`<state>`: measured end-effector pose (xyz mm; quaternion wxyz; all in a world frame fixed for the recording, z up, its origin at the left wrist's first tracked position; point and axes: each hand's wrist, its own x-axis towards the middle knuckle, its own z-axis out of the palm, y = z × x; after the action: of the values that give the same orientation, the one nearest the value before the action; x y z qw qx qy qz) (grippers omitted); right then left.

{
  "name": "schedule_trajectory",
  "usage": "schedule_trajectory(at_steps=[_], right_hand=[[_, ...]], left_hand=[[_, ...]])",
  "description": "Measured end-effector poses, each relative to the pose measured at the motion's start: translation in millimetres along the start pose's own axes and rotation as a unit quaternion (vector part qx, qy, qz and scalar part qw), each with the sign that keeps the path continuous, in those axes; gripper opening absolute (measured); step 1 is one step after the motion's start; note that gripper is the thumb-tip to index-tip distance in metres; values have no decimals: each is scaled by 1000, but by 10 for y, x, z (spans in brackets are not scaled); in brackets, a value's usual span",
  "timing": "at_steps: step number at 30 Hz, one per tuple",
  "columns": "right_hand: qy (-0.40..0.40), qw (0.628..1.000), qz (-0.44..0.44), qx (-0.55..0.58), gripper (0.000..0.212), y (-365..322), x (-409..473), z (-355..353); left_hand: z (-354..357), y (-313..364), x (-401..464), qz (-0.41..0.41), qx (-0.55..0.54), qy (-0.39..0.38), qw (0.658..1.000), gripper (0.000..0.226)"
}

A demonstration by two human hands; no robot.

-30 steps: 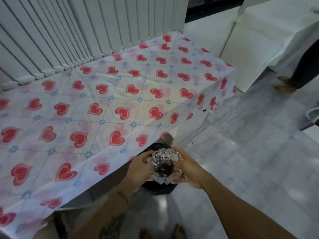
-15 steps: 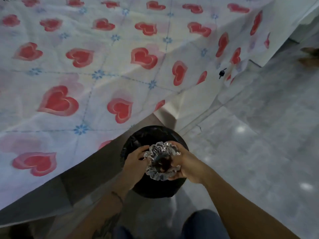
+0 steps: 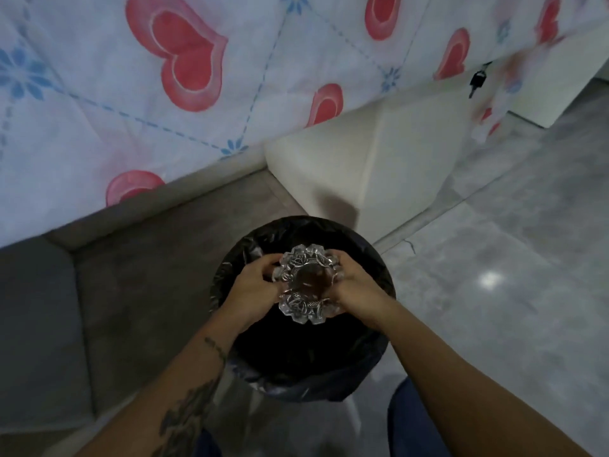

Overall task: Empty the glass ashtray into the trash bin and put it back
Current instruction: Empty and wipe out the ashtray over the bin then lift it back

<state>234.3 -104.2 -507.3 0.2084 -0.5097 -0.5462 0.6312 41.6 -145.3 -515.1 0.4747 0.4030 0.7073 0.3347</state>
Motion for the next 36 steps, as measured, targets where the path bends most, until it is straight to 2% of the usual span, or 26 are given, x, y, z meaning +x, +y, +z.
schedule_trajectory(at_steps=[1,3,5,7,9,12,17,22,26,28,32,36], right_hand=[[29,999,-13,-28,47,10,3,29],[74,995,-27,-66,47,19,4,81],[118,984,-60,-118,48,-14,-20,115],[155,965,-114,-180,54,-30,-26,125],[174,939,-171,-242,56,-31,-23,137],[166,883,-268,-347,53,22,16,161],[107,755,-365,-534,54,143,158,122],[49,663,-446,-599,50,78,308,69],[35,614,-494,-614,50,-25,374,51],[27,603,-500,-621,47,-59,377,55],[38,622,-490,-609,53,-64,348,96],[60,644,-486,-587,57,-79,294,123]], left_hand=[[-21,-23,-9,16,17,11,1000,43],[-92,-15,-69,85,123,92,985,43],[-214,-88,-126,160,234,203,937,43],[-338,-239,-145,168,292,248,908,48],[-409,-429,-116,125,332,236,905,56],[-389,-609,-98,81,325,192,922,59],[-359,-706,-117,82,248,179,949,62],[-365,-771,-69,108,209,190,953,61],[-337,-808,-84,119,181,213,953,60],[-306,-808,-102,116,176,215,953,59],[-300,-811,-112,114,173,217,954,60],[-273,-670,-175,213,262,222,915,59]])
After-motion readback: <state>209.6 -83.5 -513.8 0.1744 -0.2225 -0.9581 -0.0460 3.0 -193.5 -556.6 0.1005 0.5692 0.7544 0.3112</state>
